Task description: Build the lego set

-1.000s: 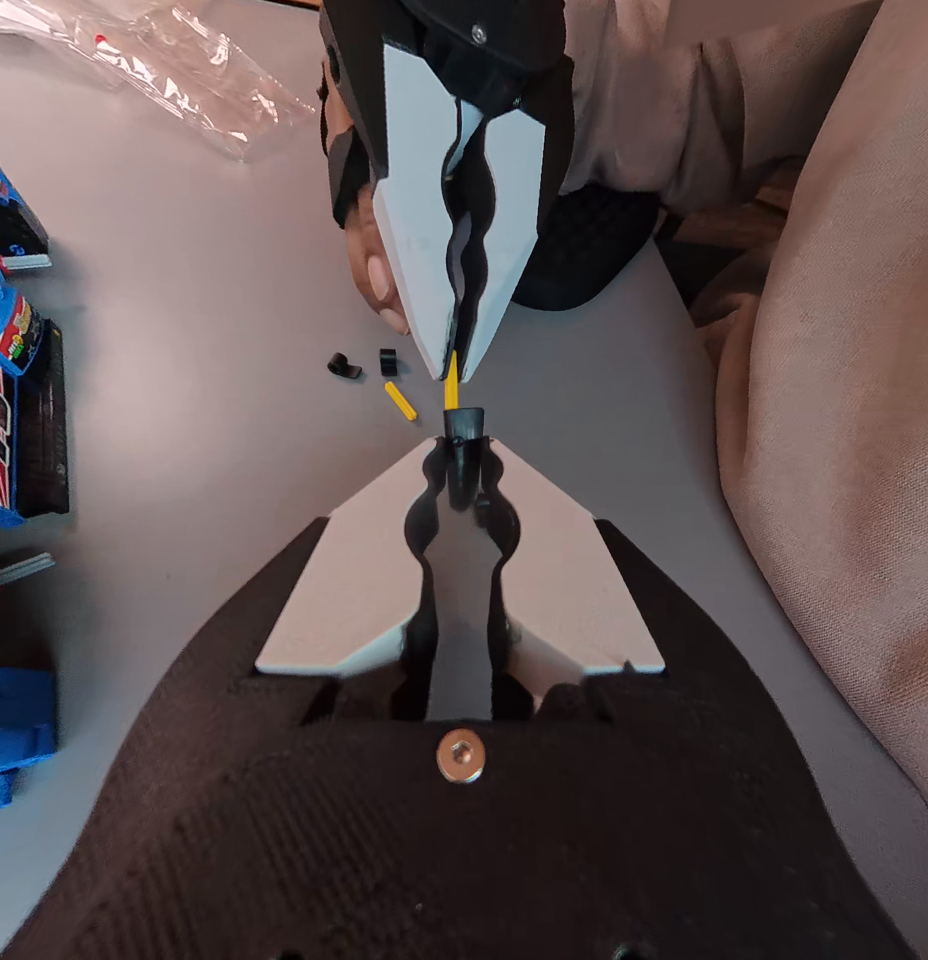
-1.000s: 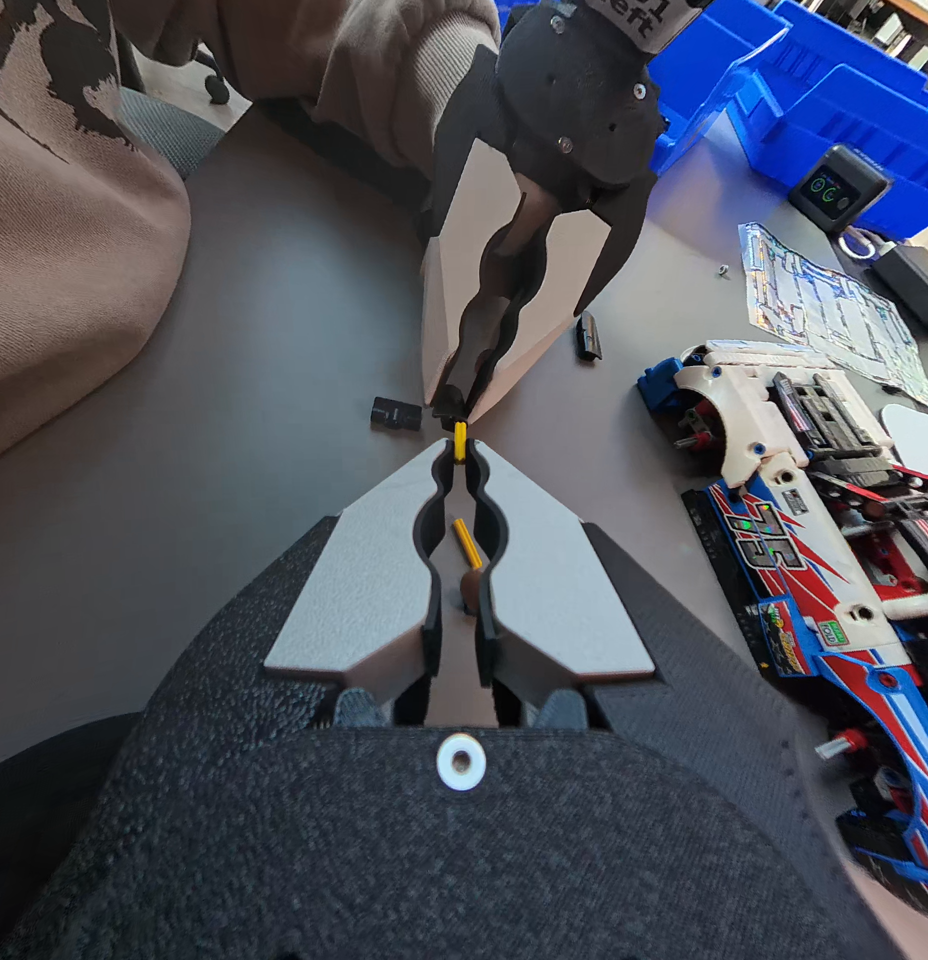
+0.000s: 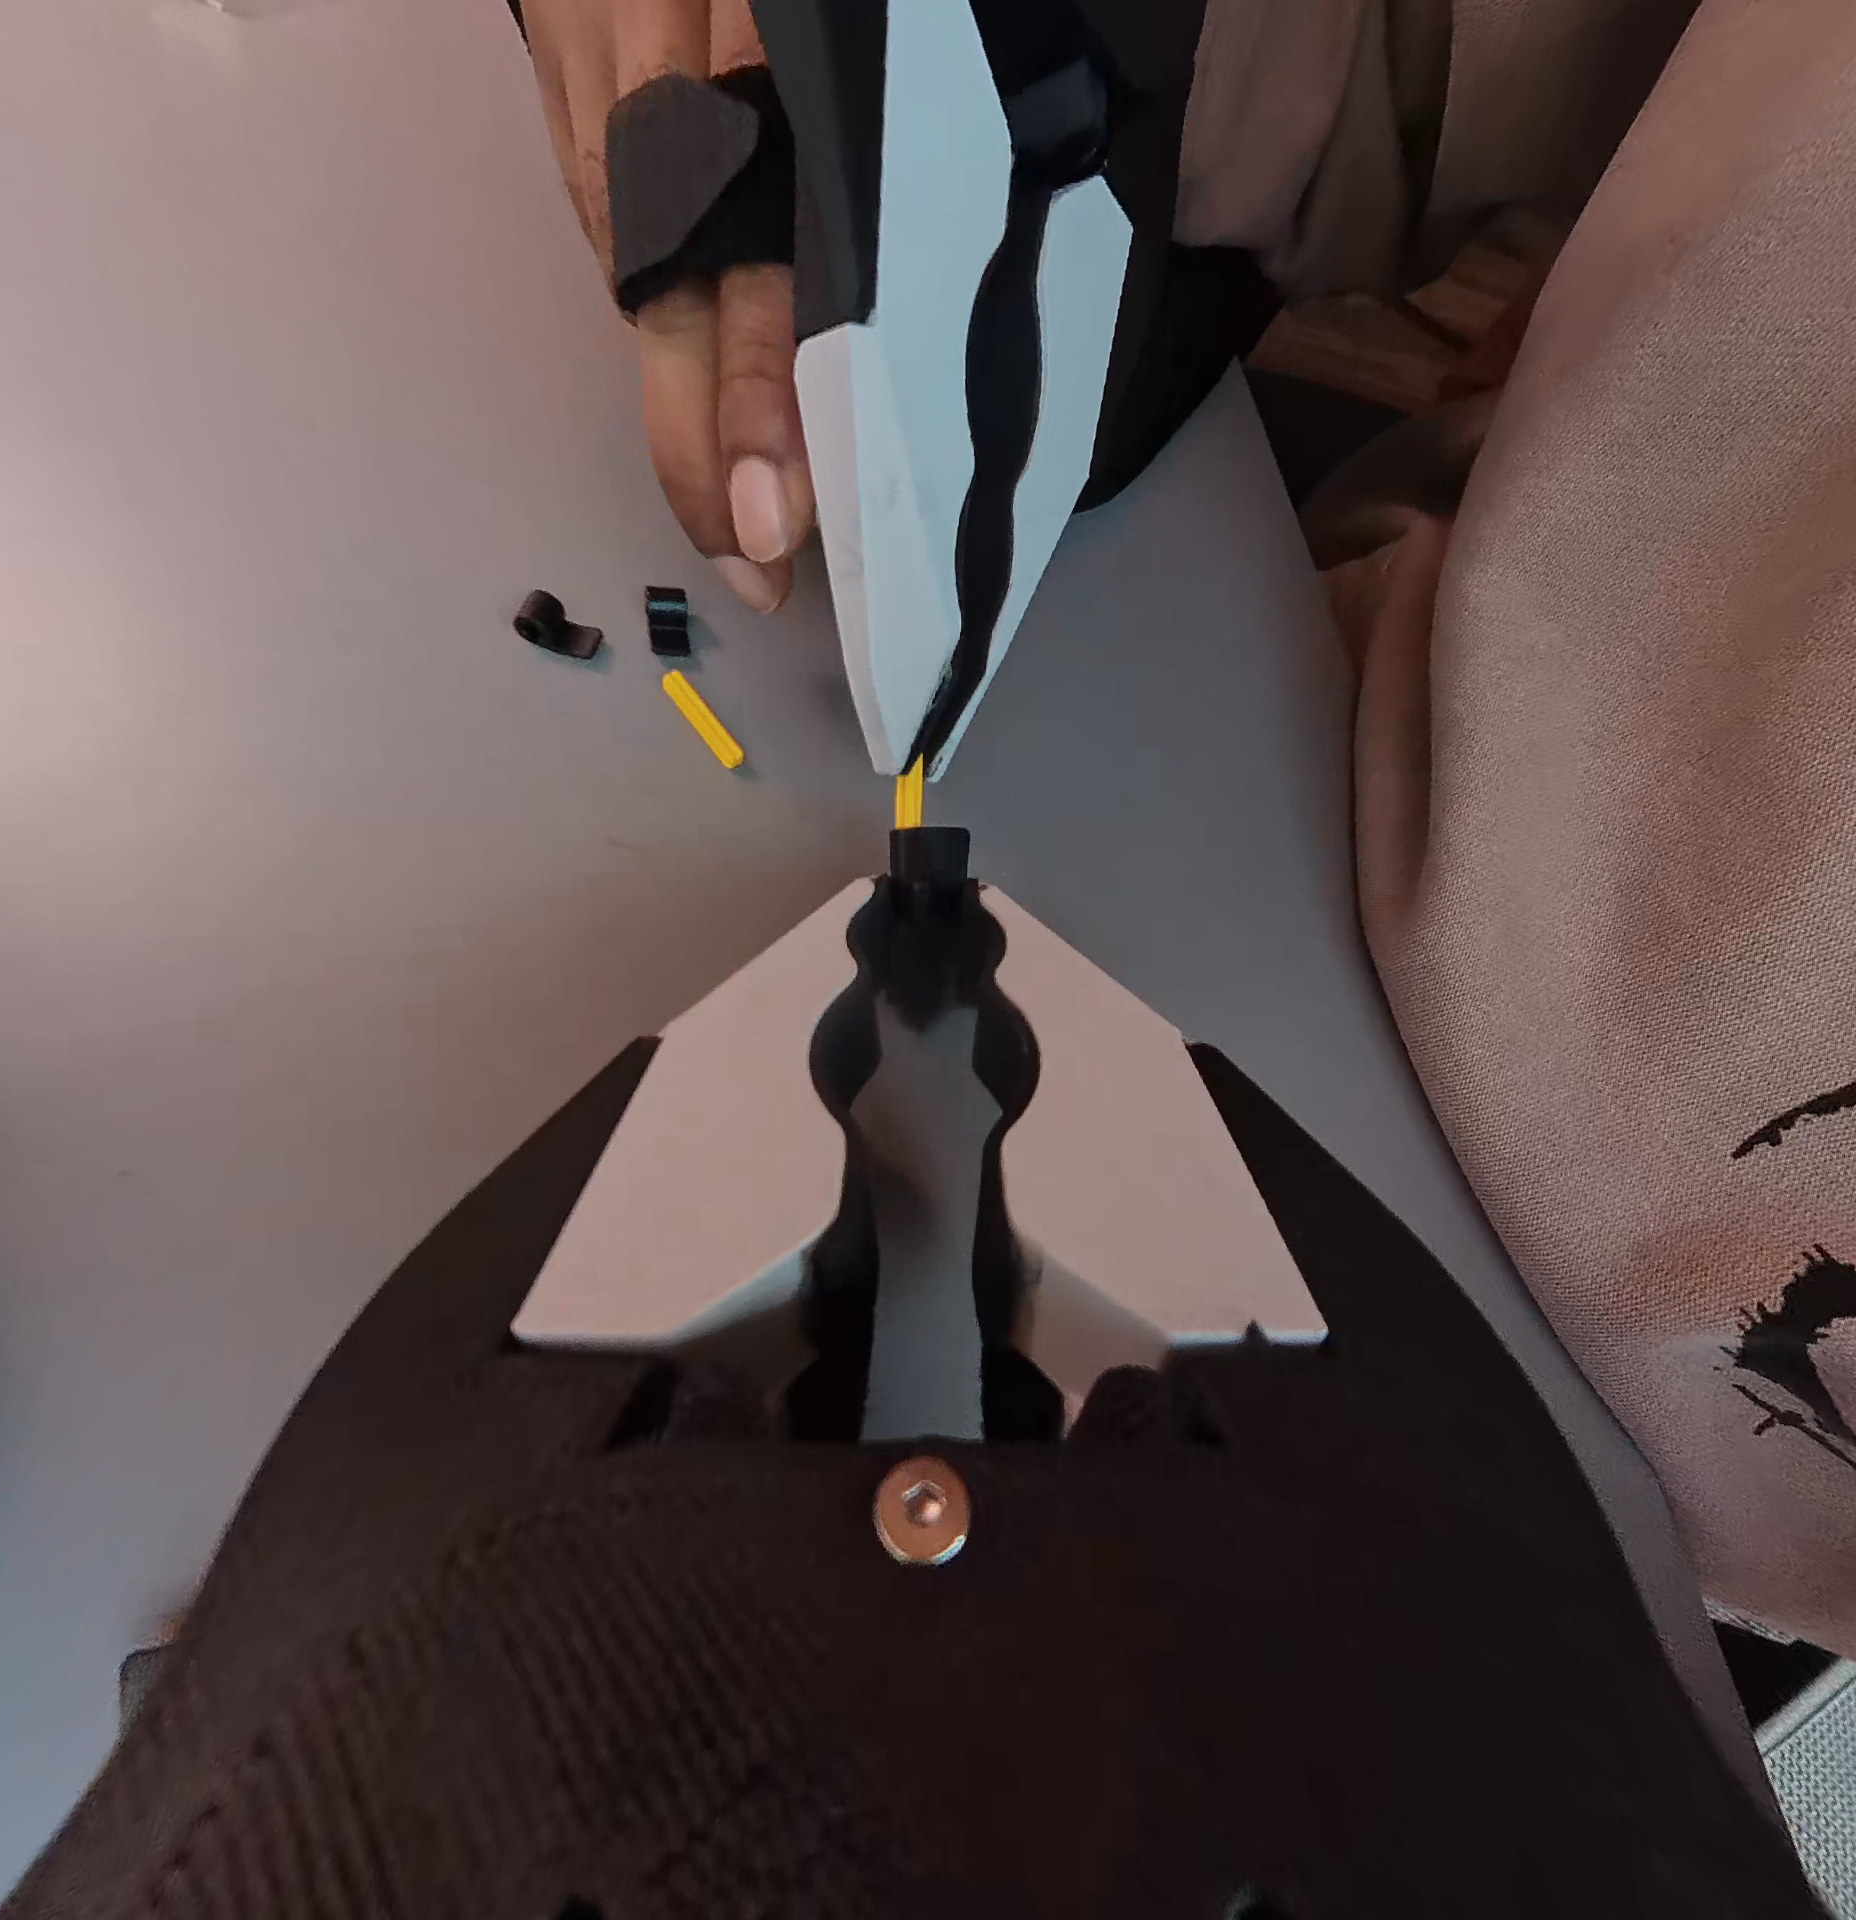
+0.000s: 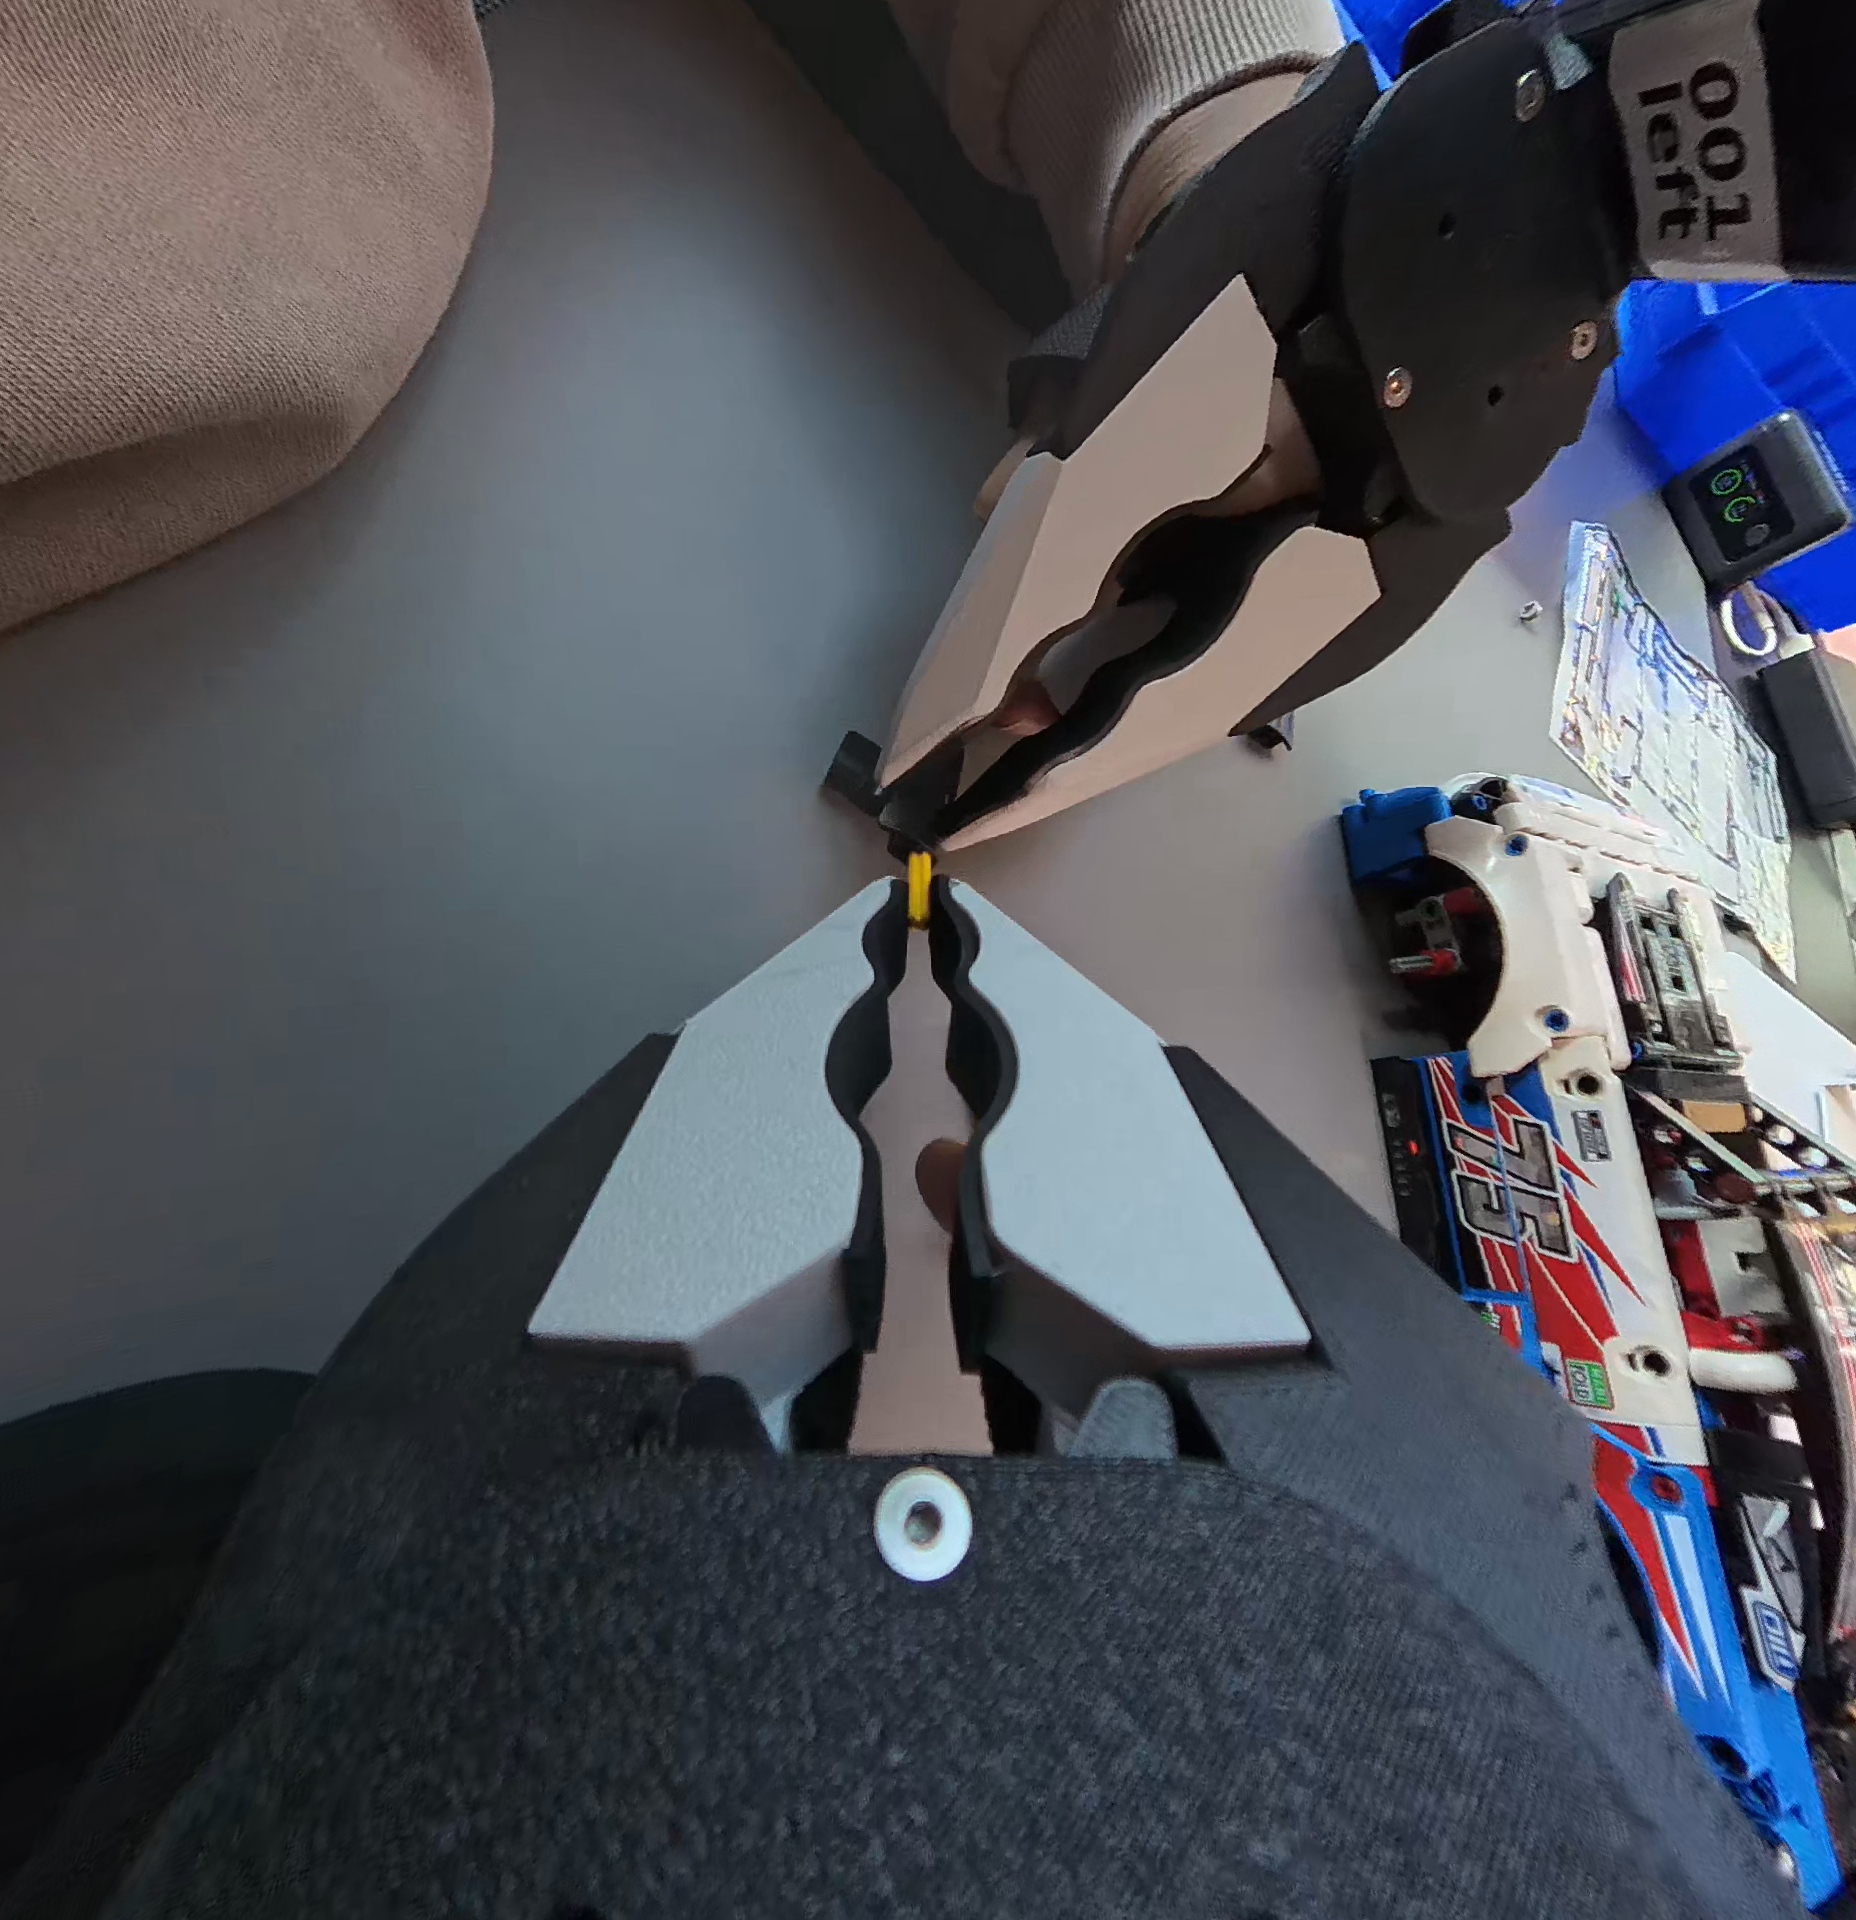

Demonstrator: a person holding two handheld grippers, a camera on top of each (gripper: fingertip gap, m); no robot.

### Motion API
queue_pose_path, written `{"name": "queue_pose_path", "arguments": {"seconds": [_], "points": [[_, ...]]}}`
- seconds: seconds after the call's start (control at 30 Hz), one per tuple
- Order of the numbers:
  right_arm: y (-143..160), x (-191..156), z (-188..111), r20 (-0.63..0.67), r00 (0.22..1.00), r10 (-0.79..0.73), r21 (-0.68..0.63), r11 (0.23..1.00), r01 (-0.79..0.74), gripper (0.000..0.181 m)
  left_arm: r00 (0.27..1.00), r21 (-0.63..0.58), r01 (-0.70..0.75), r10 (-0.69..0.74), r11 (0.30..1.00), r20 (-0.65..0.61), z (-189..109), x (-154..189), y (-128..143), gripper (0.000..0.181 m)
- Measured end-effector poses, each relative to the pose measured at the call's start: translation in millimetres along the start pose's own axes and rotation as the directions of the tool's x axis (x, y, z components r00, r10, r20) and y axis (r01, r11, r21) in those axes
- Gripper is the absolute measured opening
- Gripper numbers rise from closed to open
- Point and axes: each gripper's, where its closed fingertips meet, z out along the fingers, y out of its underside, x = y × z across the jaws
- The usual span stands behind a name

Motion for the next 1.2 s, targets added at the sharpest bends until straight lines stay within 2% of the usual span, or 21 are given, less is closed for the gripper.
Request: {"name": "queue_pose_path", "arguments": {"seconds": [0.3, 0.43, 0.53, 0.77, 1.13, 1.2], "points": [[-10, 7, -1, -0.048, 0.999, 0.011, 0.057, 0.998, -0.008, 0.002, 1.0, 0.01, 0.006, -0.006, 1.0, 0.006, -1, -2, -1, 0.009], [-12, 8, -5, -0.026, 0.998, 0.052, 0.09, 0.995, -0.049, 0.002, 1.0, 0.054, 0.011, -0.01, 0.998, -0.024, -5, 2, -6, 0.009], [-12, 2, -2, 0.013, 0.998, 0.063, 0.093, 0.994, -0.064, 0.002, 1.0, 0.017, -0.009, 0.01, 1.0, -0.03, -1, 4, -2, 0.009], [-27, -2, -9, 0.096, 0.986, 0.136, 0.217, 0.964, -0.154, 0.001, 0.993, 0.07, -0.085, 0.09, 0.994, -0.08, -3, 19, -9, 0.009], [-28, -3, -5, 0.086, 0.989, 0.119, 0.199, 0.971, -0.135, 0.001, 0.991, 0.092, -0.05, 0.061, 0.994, -0.122, -7, 23, -14, 0.009], [-27, -8, -1, 0.101, 0.989, 0.106, 0.176, 0.977, -0.123, 0.001, 0.99, 0.044, -0.075, 0.08, 0.996, -0.116, -2, 24, -8, 0.009]]}}
